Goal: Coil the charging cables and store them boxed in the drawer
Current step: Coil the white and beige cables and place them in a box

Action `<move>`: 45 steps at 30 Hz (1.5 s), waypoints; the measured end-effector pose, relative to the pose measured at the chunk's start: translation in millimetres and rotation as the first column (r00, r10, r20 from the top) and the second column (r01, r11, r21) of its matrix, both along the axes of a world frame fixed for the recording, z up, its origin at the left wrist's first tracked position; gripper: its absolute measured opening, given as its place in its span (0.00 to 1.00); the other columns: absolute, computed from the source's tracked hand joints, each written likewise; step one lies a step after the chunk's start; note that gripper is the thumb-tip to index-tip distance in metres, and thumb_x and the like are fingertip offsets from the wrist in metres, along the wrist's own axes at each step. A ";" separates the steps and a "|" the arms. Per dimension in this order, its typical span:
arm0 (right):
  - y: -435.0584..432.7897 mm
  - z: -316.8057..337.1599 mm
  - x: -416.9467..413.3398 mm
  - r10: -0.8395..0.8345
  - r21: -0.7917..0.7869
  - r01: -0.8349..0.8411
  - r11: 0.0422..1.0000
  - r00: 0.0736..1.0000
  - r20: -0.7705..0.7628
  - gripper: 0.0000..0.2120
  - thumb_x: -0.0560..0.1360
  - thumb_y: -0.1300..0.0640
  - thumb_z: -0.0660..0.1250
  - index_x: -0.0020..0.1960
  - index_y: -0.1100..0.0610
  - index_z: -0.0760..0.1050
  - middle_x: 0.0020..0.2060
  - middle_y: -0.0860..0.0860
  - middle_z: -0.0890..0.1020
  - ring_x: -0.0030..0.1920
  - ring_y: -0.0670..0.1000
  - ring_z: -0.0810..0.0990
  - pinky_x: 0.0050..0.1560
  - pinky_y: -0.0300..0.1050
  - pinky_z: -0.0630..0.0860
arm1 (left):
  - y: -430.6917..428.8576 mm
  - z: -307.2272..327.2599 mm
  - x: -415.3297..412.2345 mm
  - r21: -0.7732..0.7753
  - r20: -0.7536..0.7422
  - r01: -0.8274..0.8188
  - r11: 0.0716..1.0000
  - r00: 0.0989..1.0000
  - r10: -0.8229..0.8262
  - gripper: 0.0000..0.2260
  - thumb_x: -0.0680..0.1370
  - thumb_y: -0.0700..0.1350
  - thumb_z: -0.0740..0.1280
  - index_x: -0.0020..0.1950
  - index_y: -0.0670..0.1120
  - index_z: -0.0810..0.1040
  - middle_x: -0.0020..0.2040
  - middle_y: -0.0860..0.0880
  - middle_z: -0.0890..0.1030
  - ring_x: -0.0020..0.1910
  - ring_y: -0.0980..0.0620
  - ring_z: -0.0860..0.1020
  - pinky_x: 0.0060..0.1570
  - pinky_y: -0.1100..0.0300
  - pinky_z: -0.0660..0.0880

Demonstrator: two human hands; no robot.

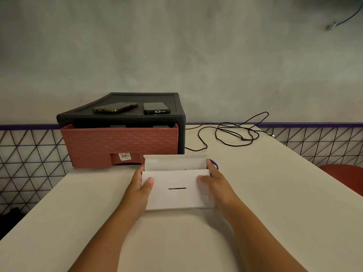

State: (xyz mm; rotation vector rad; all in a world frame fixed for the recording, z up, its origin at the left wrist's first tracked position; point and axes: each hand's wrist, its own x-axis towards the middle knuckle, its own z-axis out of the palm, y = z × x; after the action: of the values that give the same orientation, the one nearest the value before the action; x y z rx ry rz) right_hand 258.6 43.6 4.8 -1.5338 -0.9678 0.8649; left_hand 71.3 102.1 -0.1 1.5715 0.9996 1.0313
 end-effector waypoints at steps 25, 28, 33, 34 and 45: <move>-22.2 -3.0 -14.9 -0.201 0.137 0.151 0.979 0.834 0.514 0.31 0.65 0.43 0.75 0.65 0.47 0.70 0.59 0.46 0.72 0.53 0.44 0.71 0.49 0.36 0.65 | -4.1 -20.0 -0.4 0.242 -0.167 0.007 0.970 0.985 0.035 0.18 0.77 0.48 0.67 0.64 0.58 0.65 0.65 0.54 0.71 0.65 0.54 0.69 0.60 0.62 0.63; -27.1 -2.3 -15.4 -0.130 0.080 0.103 0.992 0.775 0.619 0.37 0.63 0.38 0.74 0.68 0.45 0.67 0.62 0.46 0.68 0.61 0.48 0.72 0.55 0.41 0.70 | -9.4 -20.0 -1.6 0.273 -0.175 0.001 0.962 0.983 0.049 0.21 0.77 0.47 0.66 0.68 0.55 0.65 0.66 0.56 0.68 0.64 0.59 0.65 0.60 0.64 0.60; -34.0 -4.0 -19.7 -0.128 0.079 0.101 0.992 0.751 0.648 0.38 0.60 0.35 0.74 0.66 0.43 0.67 0.62 0.46 0.66 0.62 0.53 0.72 0.57 0.46 0.73 | -19.0 -20.0 -5.5 0.283 -0.178 0.012 0.959 0.983 0.041 0.27 0.77 0.48 0.66 0.73 0.55 0.60 0.66 0.61 0.62 0.64 0.64 0.60 0.60 0.67 0.58; -35.5 -4.3 -20.9 -0.138 0.084 0.110 0.990 0.749 0.648 0.36 0.61 0.35 0.73 0.66 0.43 0.67 0.62 0.46 0.66 0.61 0.53 0.72 0.56 0.46 0.73 | -20.6 -20.1 -6.4 0.280 -0.170 0.014 0.960 0.985 0.035 0.27 0.77 0.48 0.66 0.73 0.55 0.59 0.66 0.62 0.62 0.64 0.64 0.60 0.60 0.67 0.57; -55.3 -13.1 -26.9 -0.120 0.202 0.005 0.979 0.818 0.563 0.21 0.68 0.46 0.73 0.59 0.46 0.72 0.58 0.45 0.65 0.58 0.51 0.72 0.55 0.50 0.76 | -37.6 -19.4 -15.3 0.307 -0.138 -0.048 0.950 0.986 0.094 0.16 0.69 0.56 0.63 0.55 0.56 0.66 0.53 0.53 0.74 0.50 0.54 0.74 0.44 0.70 0.67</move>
State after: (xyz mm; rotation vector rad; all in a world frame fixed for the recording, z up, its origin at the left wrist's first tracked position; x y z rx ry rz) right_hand 231.8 -11.8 -8.3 -1.6783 -1.3784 0.2325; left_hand 56.0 64.5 -19.4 1.9003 1.0432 1.1720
